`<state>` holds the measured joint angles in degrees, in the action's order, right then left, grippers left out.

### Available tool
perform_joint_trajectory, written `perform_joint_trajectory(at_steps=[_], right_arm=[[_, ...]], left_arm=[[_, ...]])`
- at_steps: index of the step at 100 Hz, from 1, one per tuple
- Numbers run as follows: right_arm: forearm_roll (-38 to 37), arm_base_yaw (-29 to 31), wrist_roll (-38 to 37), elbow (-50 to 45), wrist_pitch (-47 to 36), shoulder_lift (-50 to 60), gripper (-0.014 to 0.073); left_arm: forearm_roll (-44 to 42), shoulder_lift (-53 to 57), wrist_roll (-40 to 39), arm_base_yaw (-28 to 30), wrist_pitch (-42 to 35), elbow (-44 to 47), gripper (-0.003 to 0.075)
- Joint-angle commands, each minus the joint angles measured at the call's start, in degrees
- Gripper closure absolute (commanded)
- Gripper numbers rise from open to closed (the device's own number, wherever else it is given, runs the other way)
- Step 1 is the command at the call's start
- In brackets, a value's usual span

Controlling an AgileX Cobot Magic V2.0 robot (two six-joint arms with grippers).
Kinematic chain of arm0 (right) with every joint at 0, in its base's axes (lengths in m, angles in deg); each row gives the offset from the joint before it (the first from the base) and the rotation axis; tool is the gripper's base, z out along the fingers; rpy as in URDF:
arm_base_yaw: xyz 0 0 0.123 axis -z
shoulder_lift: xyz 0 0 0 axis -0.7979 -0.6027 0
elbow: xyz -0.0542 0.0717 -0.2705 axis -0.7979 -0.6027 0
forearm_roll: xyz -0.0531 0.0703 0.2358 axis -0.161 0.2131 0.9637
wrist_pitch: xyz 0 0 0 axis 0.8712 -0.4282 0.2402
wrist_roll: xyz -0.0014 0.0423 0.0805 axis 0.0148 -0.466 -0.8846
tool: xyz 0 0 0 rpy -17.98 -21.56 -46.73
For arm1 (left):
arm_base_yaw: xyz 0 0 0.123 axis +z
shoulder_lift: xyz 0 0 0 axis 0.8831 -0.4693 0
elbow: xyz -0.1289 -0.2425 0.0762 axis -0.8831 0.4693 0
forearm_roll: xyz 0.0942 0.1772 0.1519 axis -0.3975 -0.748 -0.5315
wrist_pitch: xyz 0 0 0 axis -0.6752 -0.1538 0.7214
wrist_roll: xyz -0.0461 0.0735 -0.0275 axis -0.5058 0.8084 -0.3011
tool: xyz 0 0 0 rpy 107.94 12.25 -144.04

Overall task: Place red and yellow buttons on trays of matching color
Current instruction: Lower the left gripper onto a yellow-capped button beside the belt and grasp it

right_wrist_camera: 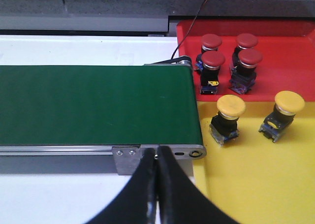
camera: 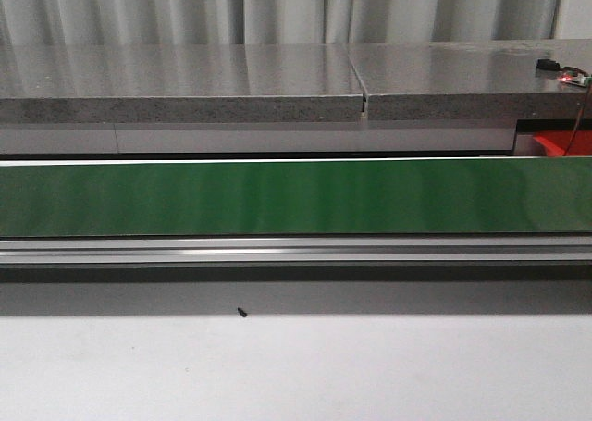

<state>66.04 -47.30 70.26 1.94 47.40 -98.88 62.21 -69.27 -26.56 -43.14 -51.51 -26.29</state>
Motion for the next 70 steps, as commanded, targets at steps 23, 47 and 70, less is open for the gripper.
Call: perform_joint_trajectory(at_steps=[23,47,70], right_arm=[[0.4,0.1,0.5,1.4,-4.3,-0.3,0.0652],[0.4,0.1,0.5,1.4,-4.3,-0.3,0.0652],[0.4,0.1,0.5,1.4,-4.3,-0.3,0.0652]], left_arm=[[0.3,-4.8,-10.0,5.6,6.4,-13.3,0.0069],[5.2,-13.4,-10.1,9.1,22.2,-24.7,0.0069],[5.1,-22.2,-14.5,10.4,32.7,-33.0,0.0076]])
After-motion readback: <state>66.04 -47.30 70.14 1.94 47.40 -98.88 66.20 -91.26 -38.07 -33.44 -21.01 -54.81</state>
